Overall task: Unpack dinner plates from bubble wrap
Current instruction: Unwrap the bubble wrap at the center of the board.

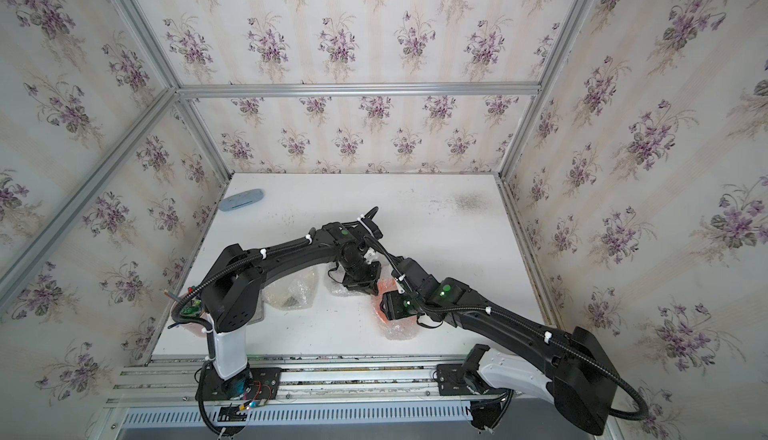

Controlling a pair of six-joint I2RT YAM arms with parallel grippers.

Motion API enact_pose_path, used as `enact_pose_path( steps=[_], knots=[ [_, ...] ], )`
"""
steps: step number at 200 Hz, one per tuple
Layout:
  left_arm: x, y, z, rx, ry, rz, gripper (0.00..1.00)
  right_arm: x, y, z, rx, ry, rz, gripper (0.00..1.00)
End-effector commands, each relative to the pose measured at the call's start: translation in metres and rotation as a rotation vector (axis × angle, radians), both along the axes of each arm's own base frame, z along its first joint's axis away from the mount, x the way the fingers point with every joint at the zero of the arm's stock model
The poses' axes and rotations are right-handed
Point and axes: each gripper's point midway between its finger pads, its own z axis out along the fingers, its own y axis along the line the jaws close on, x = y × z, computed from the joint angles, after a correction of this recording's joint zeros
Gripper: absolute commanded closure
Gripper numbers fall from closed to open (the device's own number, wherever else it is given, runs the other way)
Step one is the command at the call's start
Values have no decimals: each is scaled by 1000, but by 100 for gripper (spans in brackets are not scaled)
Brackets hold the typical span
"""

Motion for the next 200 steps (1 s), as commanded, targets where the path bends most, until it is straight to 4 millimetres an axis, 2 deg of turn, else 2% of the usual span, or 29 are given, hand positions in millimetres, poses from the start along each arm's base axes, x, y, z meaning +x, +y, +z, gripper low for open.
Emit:
enact_pose_path(
  steps=[1,28,42,70,90,148,200],
  knots=[
    [-2,-3,7,-15,14,-2,90,2,-5,-11,-25,-4,-23,37],
    [-3,-2,11,-14,18,-8,90,3,-3,-20,-49,1,-33,41],
    [-4,-1,11,-7,17,-16,90,8,-9,-20,-82,-12,-66,47],
    [-5,4,9,12,13,-22,90,14,-13,-12,-82,-37,-112,82],
    [-5,8,6,32,6,-38,90,16,-15,-6,-73,-49,-137,100],
    [-1,17,-2,78,-32,-59,89,14,-35,-5,-94,-48,-225,100],
    [9,16,2,81,-76,-64,88,22,-47,1,-78,-39,-295,100]
  ],
)
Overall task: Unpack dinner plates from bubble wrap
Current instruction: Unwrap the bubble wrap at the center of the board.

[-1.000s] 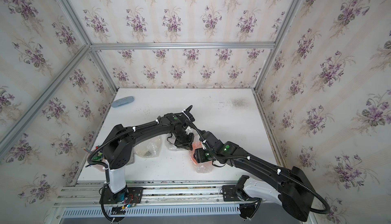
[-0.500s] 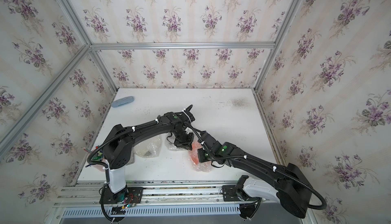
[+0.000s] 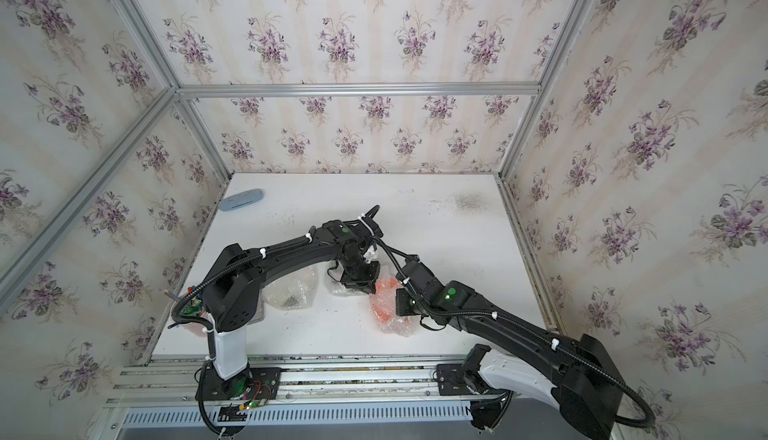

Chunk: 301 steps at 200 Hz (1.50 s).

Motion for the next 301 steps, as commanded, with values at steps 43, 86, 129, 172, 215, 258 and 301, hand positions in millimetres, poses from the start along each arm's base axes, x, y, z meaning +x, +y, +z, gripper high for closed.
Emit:
enact_pose_path(
  steps=[43,86,129,172,215,258,301],
  knots=[
    [8,11,-1,50,-43,7,88,11,-26,4,92,34,-156,100],
    [9,11,1,43,-63,18,89,9,-32,0,136,72,-190,100],
    [8,13,0,21,-80,34,88,-2,-40,-12,161,124,-231,100],
    [4,19,-6,23,-87,50,88,0,-43,-15,202,139,-277,100],
    [1,27,-12,26,-102,73,88,4,-51,-19,213,168,-319,100],
    [7,33,-16,32,-150,129,89,5,-58,-10,242,139,-379,100],
    [22,27,-16,-5,-212,210,88,-2,-54,-12,305,175,-407,100]
  ],
)
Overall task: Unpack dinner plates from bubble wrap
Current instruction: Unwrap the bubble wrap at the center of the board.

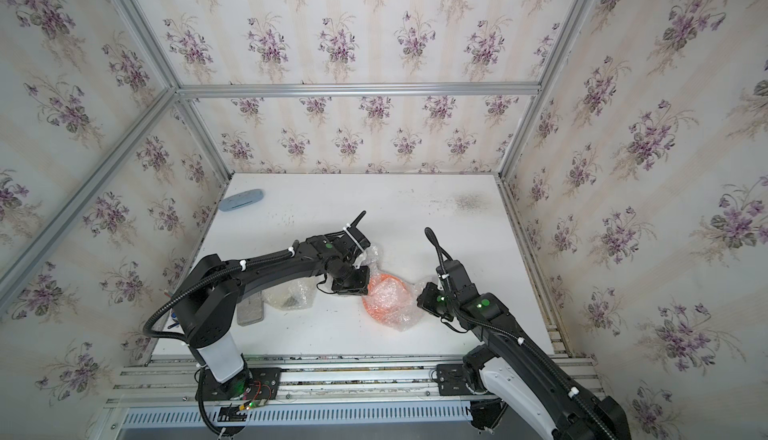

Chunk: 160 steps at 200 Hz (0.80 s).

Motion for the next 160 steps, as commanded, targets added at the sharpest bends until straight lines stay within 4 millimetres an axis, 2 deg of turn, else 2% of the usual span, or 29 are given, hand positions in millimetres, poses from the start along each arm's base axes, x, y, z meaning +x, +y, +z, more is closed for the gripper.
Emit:
enact_pose_path(
  steps=[1,35,73,93,106,124,143,160],
  knots=[
    [16,1,-2,7,-58,75,88,-4,-3,-5,21,38,-55,100],
    [23,-7,-4,0,-57,87,86,-7,-12,-4,18,30,-120,100],
    [21,-2,-15,22,-37,126,86,-12,-24,-7,13,36,-198,100],
    [27,2,-18,28,-70,165,86,-17,-24,-15,42,63,-231,99],
    [27,-1,-19,19,-66,162,86,-21,-22,-22,59,86,-231,92],
    [29,-4,-19,10,-66,154,86,-25,-24,-25,46,103,-233,76],
    [28,-7,-20,4,-59,143,86,-21,-27,-15,22,84,-233,59],
    [30,-9,-21,5,-63,133,86,-17,-30,-2,-11,64,-223,54]
  ],
)
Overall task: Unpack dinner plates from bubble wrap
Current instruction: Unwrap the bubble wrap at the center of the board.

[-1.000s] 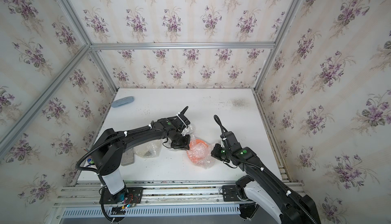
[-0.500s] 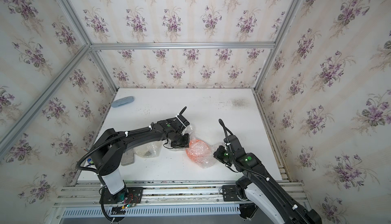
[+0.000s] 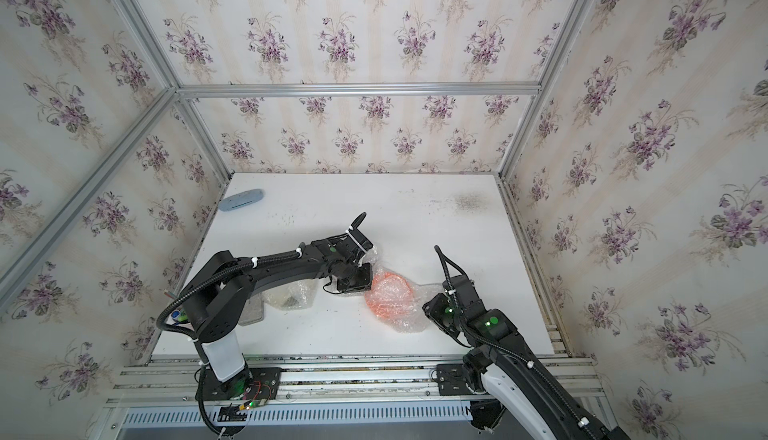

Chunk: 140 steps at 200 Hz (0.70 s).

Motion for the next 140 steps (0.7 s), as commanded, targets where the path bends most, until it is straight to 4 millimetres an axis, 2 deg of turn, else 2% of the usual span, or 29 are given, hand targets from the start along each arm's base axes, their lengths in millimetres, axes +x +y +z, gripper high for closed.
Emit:
enact_pose_path(
  steps=[1,38,57,78,102,122,125,140],
  knots=[
    [9,-1,0,9,-29,13,86,4,-8,12,-51,-10,-17,54],
    [8,-7,2,-11,-19,-14,85,19,0,44,-93,-70,76,50],
    [8,-11,2,-16,-13,-34,85,32,25,63,-62,-130,237,49],
    [9,-13,2,7,1,-75,85,43,36,74,-143,-183,383,48],
    [8,-17,2,26,29,-144,84,47,53,64,-149,-213,540,46],
    [7,-16,0,48,54,-187,84,50,59,52,-166,-215,583,45],
    [7,-15,0,51,55,-191,84,45,65,51,-172,-217,619,45],
    [9,-11,0,73,60,-200,83,47,56,45,-245,-174,577,45]
  ],
)
